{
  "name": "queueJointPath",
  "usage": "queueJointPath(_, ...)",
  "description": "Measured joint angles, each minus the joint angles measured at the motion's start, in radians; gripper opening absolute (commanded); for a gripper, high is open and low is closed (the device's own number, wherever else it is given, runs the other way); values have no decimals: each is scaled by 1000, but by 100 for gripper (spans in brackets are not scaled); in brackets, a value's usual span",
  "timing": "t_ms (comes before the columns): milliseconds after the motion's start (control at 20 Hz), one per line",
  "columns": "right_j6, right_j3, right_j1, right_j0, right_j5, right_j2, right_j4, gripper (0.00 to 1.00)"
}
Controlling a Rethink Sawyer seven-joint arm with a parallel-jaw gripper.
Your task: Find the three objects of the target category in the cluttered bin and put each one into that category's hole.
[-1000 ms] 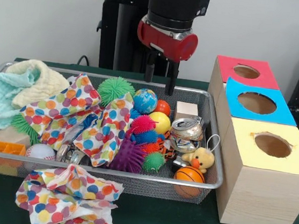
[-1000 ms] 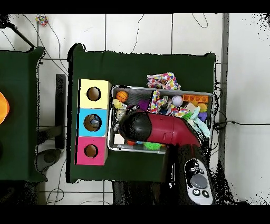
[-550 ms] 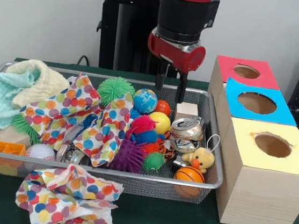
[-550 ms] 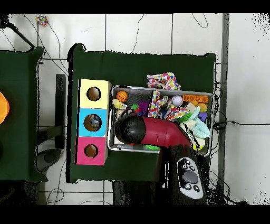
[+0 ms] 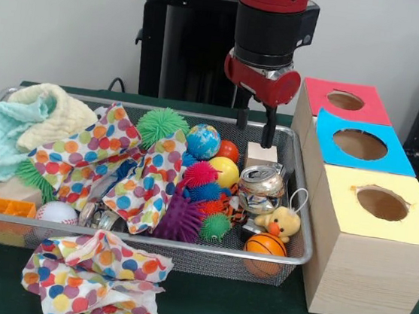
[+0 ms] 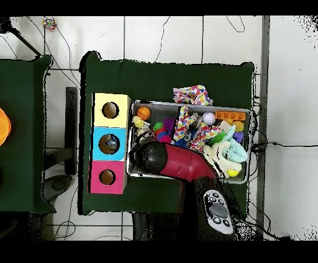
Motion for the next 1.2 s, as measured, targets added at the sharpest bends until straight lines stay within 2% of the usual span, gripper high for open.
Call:
queueJointPath(450,0,44,10,6,-55,-2,54,100)
queueJointPath(900,0,44,42,64,-108,-7,125,100)
queueJointPath(1200,0,44,66,73,-145,-7,153,100)
